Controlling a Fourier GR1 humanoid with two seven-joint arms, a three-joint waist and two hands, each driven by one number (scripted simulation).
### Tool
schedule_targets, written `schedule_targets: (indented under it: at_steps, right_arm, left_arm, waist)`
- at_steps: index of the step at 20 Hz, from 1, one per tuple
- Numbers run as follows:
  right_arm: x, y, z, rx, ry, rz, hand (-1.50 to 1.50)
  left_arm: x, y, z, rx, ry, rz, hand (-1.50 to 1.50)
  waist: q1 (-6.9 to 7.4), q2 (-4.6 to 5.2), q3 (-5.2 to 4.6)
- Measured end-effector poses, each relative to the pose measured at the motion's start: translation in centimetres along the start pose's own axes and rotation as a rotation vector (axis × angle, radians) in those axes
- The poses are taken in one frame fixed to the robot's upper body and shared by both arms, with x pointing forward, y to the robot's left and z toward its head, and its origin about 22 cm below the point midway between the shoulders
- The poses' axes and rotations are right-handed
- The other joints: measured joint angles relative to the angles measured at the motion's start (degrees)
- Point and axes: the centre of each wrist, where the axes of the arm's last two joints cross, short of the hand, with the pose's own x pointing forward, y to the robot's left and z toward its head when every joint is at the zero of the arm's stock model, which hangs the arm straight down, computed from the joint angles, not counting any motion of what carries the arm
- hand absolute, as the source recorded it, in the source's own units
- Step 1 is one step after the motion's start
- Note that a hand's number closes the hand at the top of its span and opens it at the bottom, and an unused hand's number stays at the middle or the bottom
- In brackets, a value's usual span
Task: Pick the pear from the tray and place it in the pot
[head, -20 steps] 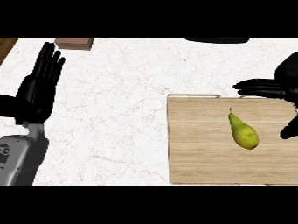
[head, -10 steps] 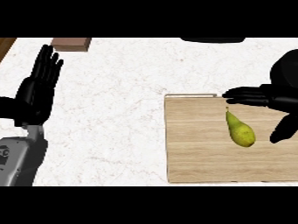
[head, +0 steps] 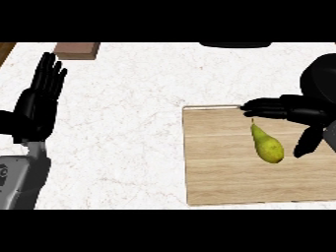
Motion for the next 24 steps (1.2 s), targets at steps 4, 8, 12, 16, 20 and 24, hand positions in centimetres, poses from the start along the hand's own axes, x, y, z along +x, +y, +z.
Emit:
schedule_targets:
  at_steps: [4,8,12,16,20,24]
  right_arm:
    - [-0.4,1.0,-1.4,0.019,-0.002,-0.009,-1.5]
    - [-0.3,1.7,-3.0,0.033,-0.028,0.005,-1.5]
    - [-0.3,2.1,-3.7,0.045,-0.042,0.019,-1.5]
    - [-0.1,2.6,-4.9,0.076,-0.071,0.033,1.5]
    - [0.4,2.9,-5.7,0.093,-0.131,0.07,1.5]
    - [0.8,3.4,-6.0,0.079,-0.174,0.09,1.5]
  left_arm:
    - [0.4,-0.3,0.1,0.004,0.002,0.0,0.0]
    - [0.3,0.5,0.1,0.014,0.0,-0.007,0.0]
    - [0.1,0.2,0.7,0.007,0.006,-0.007,0.0]
    - [0.0,0.5,0.5,0.008,0.005,-0.007,0.0]
    - [0.6,0.2,0.4,0.005,-0.002,-0.004,0.0]
    - [0.7,0.6,0.5,0.009,-0.002,-0.006,0.0]
  waist:
    - [-0.08,-0.12,-0.04]
    - [-0.26,-0.42,-0.47]
    - [-0.28,-0.59,-0.67]
    - [-0.34,-0.71,-0.91]
    - [-0.37,-0.79,-1.03]
    - [-0.54,-0.88,-1.15]
